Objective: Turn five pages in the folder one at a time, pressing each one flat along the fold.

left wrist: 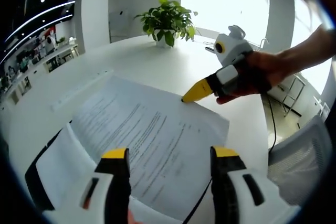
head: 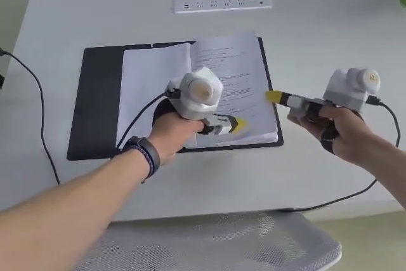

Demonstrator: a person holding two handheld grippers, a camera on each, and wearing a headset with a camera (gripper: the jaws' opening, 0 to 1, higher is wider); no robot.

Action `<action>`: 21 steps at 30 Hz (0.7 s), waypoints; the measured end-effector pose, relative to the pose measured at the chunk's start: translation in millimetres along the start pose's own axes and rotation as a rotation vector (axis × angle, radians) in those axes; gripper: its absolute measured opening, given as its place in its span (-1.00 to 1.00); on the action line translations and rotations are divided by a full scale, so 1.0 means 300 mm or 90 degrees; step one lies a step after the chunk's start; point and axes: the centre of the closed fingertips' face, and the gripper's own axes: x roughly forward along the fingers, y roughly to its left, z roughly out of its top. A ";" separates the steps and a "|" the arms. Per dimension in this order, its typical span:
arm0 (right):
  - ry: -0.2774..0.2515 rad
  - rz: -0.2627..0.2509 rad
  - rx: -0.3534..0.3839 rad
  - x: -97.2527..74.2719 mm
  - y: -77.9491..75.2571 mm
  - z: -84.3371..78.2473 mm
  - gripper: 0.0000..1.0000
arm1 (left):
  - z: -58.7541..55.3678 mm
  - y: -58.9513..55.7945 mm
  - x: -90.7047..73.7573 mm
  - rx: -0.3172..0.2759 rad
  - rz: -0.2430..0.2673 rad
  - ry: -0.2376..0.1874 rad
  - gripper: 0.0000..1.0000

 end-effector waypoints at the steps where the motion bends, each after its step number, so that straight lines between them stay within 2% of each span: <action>1: -0.005 0.003 0.003 -0.001 0.009 0.004 -1.00 | 0.000 0.002 -0.003 0.000 0.000 -0.001 0.23; 6: -0.027 0.028 0.013 0.001 0.071 0.032 -1.00 | -0.015 0.058 -0.078 -0.002 0.017 -0.012 0.24; 16: -0.041 0.082 -0.012 0.034 0.207 0.069 -1.00 | -0.107 0.182 -0.252 -0.027 0.068 -0.018 0.27; 21: -0.042 0.102 -0.022 0.052 0.260 0.078 -1.00 | -0.132 0.229 -0.331 -0.047 0.092 -0.027 0.28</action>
